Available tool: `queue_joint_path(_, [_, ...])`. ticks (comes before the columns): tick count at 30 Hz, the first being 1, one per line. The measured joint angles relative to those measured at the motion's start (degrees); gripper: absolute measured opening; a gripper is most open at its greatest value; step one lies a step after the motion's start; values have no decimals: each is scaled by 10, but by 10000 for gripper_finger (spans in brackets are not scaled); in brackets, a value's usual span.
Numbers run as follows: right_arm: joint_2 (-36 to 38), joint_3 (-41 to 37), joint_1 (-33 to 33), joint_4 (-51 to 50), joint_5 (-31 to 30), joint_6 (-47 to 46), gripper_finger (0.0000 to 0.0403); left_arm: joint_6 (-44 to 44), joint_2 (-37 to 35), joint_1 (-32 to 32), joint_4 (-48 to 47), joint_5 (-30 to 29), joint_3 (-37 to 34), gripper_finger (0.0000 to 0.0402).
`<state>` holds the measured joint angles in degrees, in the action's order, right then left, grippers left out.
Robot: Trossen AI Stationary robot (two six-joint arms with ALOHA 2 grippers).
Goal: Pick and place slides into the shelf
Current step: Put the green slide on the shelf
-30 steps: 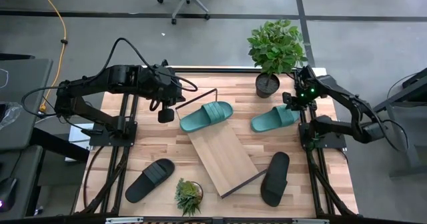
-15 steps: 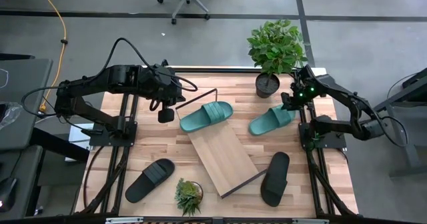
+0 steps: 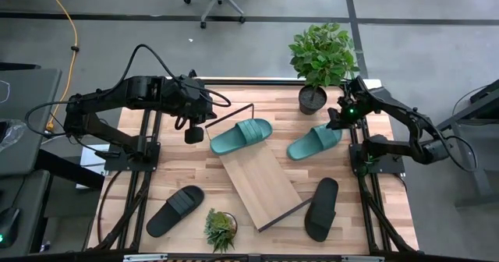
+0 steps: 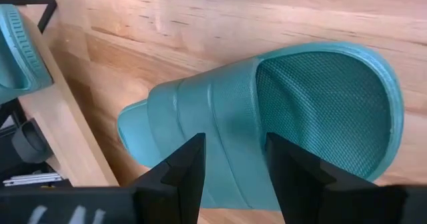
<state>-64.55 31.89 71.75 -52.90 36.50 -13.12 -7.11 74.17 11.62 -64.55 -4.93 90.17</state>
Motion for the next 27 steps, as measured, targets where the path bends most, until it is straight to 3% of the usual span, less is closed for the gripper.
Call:
queue_joint_path(12, [0,-31,-2,45,75,-38,147,0,0,0,0,0,0,3])
queue_joint_path(20, [1,-31,-2,49,30,-49,147,1,0,0,0,0,0,3])
queue_joint_path(27, [1,-31,-2,69,27,-50,147,1,0,0,0,0,0,3])
